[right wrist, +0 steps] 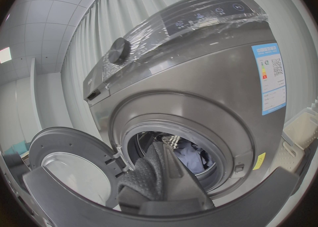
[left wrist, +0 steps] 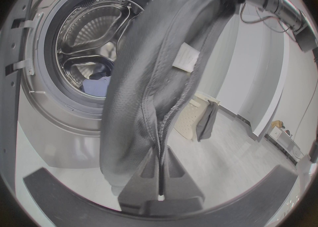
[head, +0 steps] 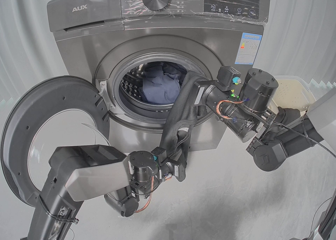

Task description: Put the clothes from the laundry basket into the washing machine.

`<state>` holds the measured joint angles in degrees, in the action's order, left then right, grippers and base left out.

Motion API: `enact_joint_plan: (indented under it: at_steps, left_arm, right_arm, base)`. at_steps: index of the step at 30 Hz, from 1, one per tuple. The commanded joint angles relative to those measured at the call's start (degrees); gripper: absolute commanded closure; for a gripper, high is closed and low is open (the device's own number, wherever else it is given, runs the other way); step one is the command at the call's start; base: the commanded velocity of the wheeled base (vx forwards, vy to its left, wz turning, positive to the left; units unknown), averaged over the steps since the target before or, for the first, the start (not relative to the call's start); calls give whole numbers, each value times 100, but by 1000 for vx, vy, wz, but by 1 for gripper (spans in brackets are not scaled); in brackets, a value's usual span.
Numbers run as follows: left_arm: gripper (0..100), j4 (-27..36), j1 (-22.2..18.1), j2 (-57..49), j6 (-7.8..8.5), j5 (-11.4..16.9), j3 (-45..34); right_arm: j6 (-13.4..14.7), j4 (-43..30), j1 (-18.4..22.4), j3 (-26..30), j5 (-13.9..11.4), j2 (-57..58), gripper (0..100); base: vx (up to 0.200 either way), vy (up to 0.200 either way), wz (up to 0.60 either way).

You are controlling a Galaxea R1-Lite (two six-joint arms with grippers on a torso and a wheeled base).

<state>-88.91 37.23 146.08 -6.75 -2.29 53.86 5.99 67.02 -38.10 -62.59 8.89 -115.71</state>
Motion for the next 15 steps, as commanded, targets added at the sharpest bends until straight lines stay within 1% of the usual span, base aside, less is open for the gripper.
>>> enact_joint_plan:
  at_steps: [1,3,5,7,11,14,15]
  left_arm:
    - [100,-4,-190,-1556,51,563,-1492]
    - [100,-4,-401,-1908,51,792,-1791]
    - [100,-13,-533,-2242,51,906,-2064]
    - [100,-13,-664,-2593,25,985,-2362]
    - [100,-22,-752,-3138,25,1073,-2811]
    - [100,-22,-752,-3455,25,1082,-3083]
    - [100,-22,-752,-3455,25,1082,-3083]
  right_arm:
    - [34,4,417,502,-1,233,100]
    - [43,-5,487,792,-10,374,100]
    - [69,12,540,1073,-10,515,100]
    - [175,56,566,1372,-45,673,100]
    - [403,267,575,1952,-80,989,100]
    - [535,426,558,2550,-230,1218,100]
    - [535,426,558,2550,-230,1218,100]
  base:
    - [0,0,0]
    - [0,0,0]
    - [0,0,0]
    - [0,0,0]
    - [0,0,0]
    - [0,0,0]
    - [0,0,0]
